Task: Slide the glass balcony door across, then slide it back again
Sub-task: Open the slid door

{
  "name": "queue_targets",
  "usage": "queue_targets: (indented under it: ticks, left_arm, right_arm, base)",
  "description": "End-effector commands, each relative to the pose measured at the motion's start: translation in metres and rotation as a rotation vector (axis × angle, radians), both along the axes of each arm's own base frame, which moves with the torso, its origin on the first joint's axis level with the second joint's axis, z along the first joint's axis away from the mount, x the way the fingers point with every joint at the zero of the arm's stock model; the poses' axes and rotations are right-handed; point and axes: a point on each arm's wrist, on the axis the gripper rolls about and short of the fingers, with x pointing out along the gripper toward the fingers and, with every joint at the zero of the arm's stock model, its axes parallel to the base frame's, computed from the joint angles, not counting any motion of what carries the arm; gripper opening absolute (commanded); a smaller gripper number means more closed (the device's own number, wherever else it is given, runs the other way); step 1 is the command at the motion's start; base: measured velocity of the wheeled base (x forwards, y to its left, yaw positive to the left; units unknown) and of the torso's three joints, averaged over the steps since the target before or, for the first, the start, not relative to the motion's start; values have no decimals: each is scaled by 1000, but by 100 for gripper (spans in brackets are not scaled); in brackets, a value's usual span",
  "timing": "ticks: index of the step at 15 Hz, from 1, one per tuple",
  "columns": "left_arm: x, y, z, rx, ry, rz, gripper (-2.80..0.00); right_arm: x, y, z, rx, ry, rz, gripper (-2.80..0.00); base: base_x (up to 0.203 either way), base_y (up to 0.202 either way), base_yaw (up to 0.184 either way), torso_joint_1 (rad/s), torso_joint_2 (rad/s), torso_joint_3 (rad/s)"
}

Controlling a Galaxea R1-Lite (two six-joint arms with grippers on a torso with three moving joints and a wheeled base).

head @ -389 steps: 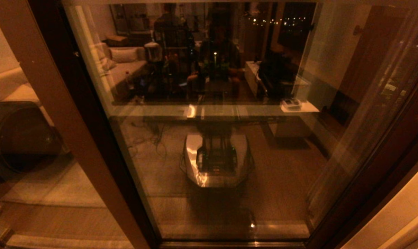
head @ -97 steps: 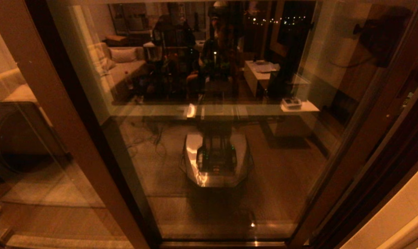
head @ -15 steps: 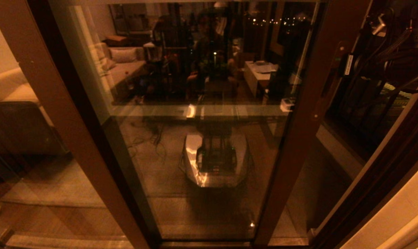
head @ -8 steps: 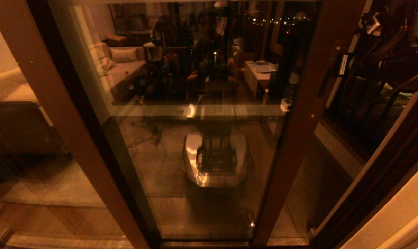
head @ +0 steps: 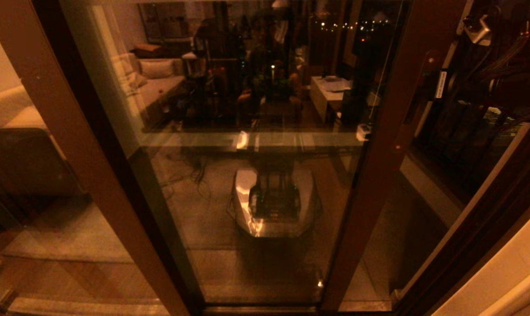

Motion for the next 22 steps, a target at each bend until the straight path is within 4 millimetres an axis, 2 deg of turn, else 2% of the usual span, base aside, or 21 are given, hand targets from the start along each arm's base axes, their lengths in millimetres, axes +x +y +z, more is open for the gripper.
queue_targets:
  ticks: [1, 22]
  left_arm:
    - [0, 0, 0, 0, 0, 0, -280]
    - [0, 0, 0, 0, 0, 0, -280]
  right_arm:
    - [-14, 1, 8, 2, -20, 10, -280]
    - [-17, 40, 6, -6, -16, 97, -280]
  base:
    - [0, 0, 0, 0, 0, 0]
    - [0, 0, 0, 0, 0, 0]
